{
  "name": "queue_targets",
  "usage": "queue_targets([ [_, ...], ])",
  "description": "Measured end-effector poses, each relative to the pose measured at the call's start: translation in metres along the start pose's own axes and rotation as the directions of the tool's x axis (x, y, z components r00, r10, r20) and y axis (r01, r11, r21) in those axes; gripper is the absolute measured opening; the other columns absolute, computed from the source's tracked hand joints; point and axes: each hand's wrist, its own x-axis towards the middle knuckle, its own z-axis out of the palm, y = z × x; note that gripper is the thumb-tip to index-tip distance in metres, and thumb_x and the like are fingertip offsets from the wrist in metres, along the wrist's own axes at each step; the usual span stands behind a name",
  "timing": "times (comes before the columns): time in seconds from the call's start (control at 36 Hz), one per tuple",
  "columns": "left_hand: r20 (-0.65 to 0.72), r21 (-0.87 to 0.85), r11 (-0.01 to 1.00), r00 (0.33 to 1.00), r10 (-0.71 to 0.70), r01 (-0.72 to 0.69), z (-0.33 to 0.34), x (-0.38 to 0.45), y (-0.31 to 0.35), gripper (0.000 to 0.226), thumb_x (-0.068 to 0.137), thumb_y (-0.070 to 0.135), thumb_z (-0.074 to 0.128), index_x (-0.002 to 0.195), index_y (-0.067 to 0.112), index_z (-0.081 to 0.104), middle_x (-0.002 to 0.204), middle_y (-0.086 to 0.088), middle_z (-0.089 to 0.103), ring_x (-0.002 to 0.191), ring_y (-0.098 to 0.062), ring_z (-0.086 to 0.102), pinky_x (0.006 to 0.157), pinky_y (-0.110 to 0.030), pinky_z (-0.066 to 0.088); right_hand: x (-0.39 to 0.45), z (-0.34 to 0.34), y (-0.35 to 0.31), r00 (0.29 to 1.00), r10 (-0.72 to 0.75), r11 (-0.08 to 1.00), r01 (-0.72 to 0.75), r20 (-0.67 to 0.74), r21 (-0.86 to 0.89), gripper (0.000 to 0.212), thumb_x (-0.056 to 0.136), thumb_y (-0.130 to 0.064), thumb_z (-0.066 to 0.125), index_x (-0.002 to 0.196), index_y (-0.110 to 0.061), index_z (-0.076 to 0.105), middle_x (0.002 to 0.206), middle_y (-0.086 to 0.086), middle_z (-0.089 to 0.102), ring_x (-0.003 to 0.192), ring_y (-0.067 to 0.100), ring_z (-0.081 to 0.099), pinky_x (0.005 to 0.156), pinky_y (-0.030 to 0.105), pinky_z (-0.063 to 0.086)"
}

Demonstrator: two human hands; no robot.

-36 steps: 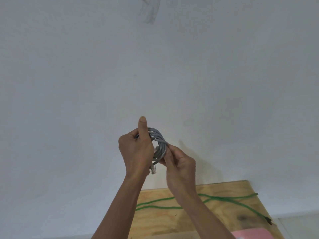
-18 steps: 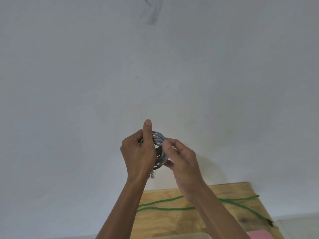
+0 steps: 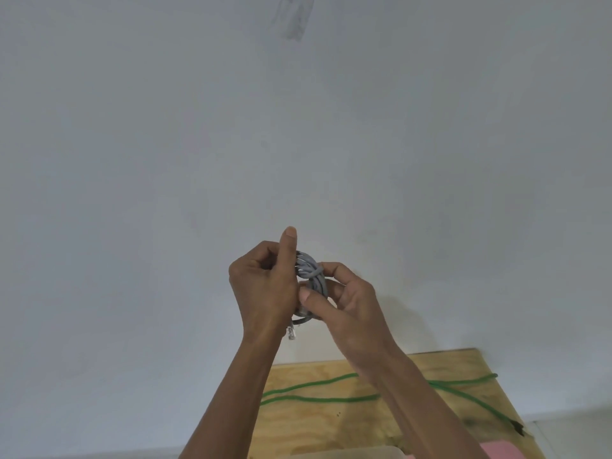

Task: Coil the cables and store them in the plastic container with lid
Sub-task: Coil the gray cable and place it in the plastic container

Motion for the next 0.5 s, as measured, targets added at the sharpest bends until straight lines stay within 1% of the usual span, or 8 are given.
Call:
queue_targets([
  [0.08,0.012,0.025,1.0,1.0,0.008,-0.008,-0.003,0.001,-0.001,0.046,0.091,0.036,0.073,0.06,0.003,0.067,0.058,-0.018,0.061,0.049,-0.015,0.049,0.052,-0.022,0.042,0.003,-0.005,-0.001,1.0,-0.019,0.975,0.015,-0.017,-0.22,0.019,0.084,-0.018,0.073,0.103,-0.024,0.072,0.102,-0.003,0.072,0.107,0.013,0.066,0.083,0.03,0.058],
  [0.14,0.02,0.04,0.999,1.0,0.016,-0.017,-0.005,0.002,0.0,0.045,0.091,0.034,0.073,0.059,0.003,0.067,0.056,-0.017,0.061,0.048,-0.014,0.047,0.051,-0.021,0.042,0.003,-0.007,-0.003,1.0,-0.015,0.961,0.011,-0.01,-0.277,0.021,0.087,-0.017,0.073,0.107,-0.024,0.072,0.106,-0.007,0.072,0.105,0.005,0.066,0.08,0.026,0.058],
  [0.22,0.005,0.048,0.998,0.999,0.047,-0.047,-0.007,0.005,0.003,0.044,0.091,0.028,0.073,0.057,0.002,0.064,0.054,-0.014,0.061,0.048,-0.017,0.05,0.051,-0.023,0.043,0.003,-0.005,-0.006,0.998,-0.039,0.975,0.048,0.046,-0.217,0.016,0.092,-0.023,0.067,0.107,-0.02,0.072,0.1,0.0,0.075,0.099,0.014,0.071,0.085,0.036,0.06],
  [0.25,0.003,0.054,0.997,0.998,0.059,-0.059,-0.007,0.006,0.003,0.044,0.091,0.026,0.073,0.057,0.001,0.063,0.055,-0.017,0.061,0.049,-0.022,0.051,0.052,-0.027,0.043,0.003,-0.004,-0.008,0.998,-0.042,0.983,0.049,0.043,-0.178,0.02,0.093,-0.032,0.064,0.104,-0.019,0.073,0.096,0.003,0.076,0.098,0.021,0.071,0.086,0.042,0.06],
  [0.31,0.004,0.059,0.996,0.997,0.072,-0.072,-0.006,0.006,0.004,0.044,0.091,0.024,0.073,0.056,-0.001,0.061,0.055,-0.02,0.06,0.053,-0.032,0.053,0.052,-0.03,0.042,0.007,-0.002,-0.007,0.999,-0.042,0.989,0.043,0.013,-0.145,0.039,0.093,-0.052,0.055,0.097,-0.019,0.075,0.087,0.007,0.075,0.091,0.032,0.071,0.087,0.054,0.057],
  [0.36,0.001,0.058,0.995,0.997,0.077,-0.077,-0.007,0.006,0.004,0.044,0.091,0.022,0.073,0.055,0.0,0.06,0.053,-0.017,0.059,0.048,-0.024,0.051,0.052,-0.027,0.042,0.011,-0.001,-0.005,0.999,-0.04,0.98,0.041,0.009,-0.196,0.048,0.093,-0.061,0.05,0.094,-0.021,0.075,0.084,0.006,0.075,0.085,0.032,0.072,0.086,0.055,0.057],
  [0.42,0.001,0.057,0.995,0.997,0.078,-0.078,-0.008,0.007,0.004,0.044,0.091,0.02,0.073,0.054,-0.001,0.06,0.051,-0.015,0.057,0.045,-0.013,0.048,0.049,-0.021,0.041,0.013,0.001,-0.003,0.999,-0.005,0.981,0.014,0.045,-0.195,0.052,0.095,-0.062,0.046,0.092,-0.018,0.074,0.084,0.008,0.076,0.085,0.03,0.074,0.088,0.054,0.057],
  [0.5,0.01,0.06,0.995,0.997,0.078,-0.079,-0.009,0.008,0.002,0.047,0.09,0.02,0.073,0.055,-0.005,0.057,0.052,-0.022,0.054,0.046,-0.014,0.044,0.05,-0.024,0.04,0.013,0.005,-0.005,0.988,0.081,0.989,-0.064,0.133,-0.133,0.069,0.098,-0.061,0.042,0.091,0.003,0.067,0.084,0.021,0.073,0.084,0.034,0.073,0.09,0.053,0.057],
])
